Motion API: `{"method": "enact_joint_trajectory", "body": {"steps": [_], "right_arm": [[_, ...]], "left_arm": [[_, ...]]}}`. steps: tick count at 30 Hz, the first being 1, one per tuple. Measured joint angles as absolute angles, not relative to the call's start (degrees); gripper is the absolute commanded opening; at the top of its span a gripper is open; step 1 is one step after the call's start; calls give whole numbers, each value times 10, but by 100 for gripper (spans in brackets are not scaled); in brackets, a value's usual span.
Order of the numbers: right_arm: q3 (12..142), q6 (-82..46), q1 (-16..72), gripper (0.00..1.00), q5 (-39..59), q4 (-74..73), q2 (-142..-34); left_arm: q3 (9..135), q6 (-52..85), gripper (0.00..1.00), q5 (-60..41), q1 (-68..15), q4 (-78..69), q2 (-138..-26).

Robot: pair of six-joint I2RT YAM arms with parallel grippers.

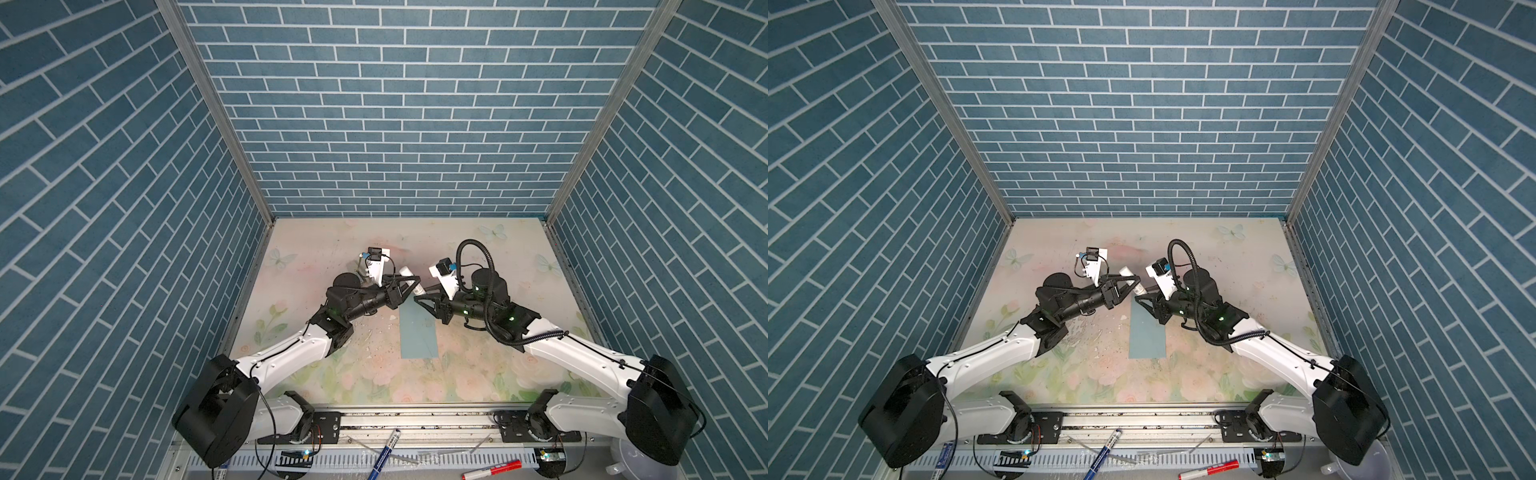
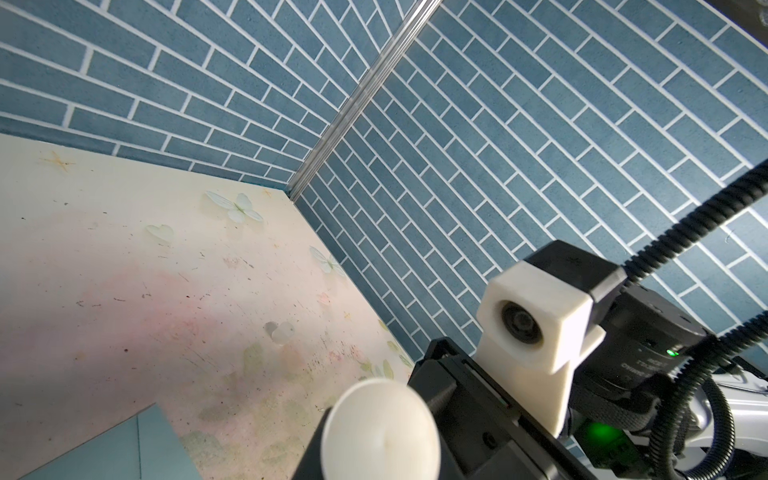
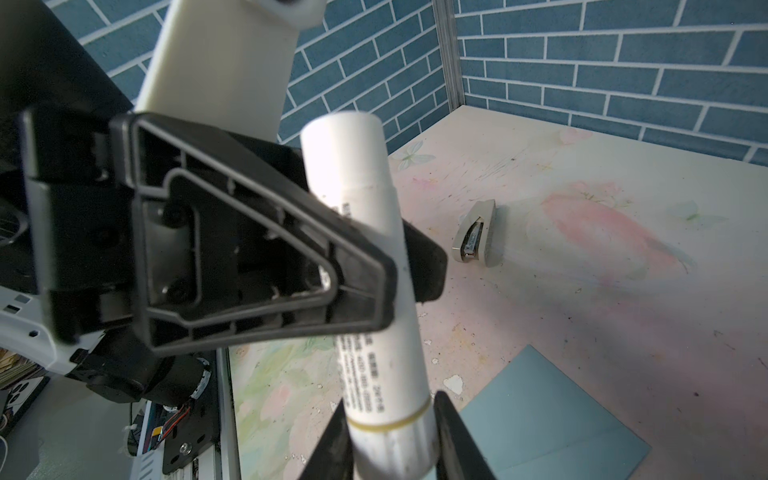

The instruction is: Place the letter into the envelope and seal it

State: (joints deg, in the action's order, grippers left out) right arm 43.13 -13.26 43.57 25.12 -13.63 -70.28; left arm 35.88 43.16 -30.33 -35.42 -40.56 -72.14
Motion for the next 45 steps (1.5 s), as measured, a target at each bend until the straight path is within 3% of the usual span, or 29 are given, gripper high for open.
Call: {"method": "enact_joint_trajectory", "body": {"steps": [8,20,22,27,32,35,37,40,42,45], "right_arm": [[431,-128,434,12,253,-121,-703],[441,-130,453,0,186,-88,-703],[452,-126,475,0,131,-70,-703],[510,-90,569,0,-112,-11,-739],[586,-27,653,0,-400,10,-847],[612,-20,674,1,-499,0,-899],[613,-22,677,10,-514,-8,-903],[601,-12,670,35,-476,-8,-879],[574,-14,649,53,-396,-14,-835],[530,-30,587,67,-221,-22,-751]], "left_arm": [[364,442,0,-312,-352,-406,-736],[373,432,0,-302,-357,-387,-746],[375,430,0,-295,-357,-383,-746],[378,421,0,-269,-356,-380,-746],[381,412,0,-227,-352,-381,-755],[381,417,0,-211,-348,-378,-760],[381,420,0,-210,-347,-382,-761],[383,415,0,-214,-349,-385,-758],[383,414,0,-233,-354,-380,-754],[384,412,0,-261,-369,-371,-750]]}}
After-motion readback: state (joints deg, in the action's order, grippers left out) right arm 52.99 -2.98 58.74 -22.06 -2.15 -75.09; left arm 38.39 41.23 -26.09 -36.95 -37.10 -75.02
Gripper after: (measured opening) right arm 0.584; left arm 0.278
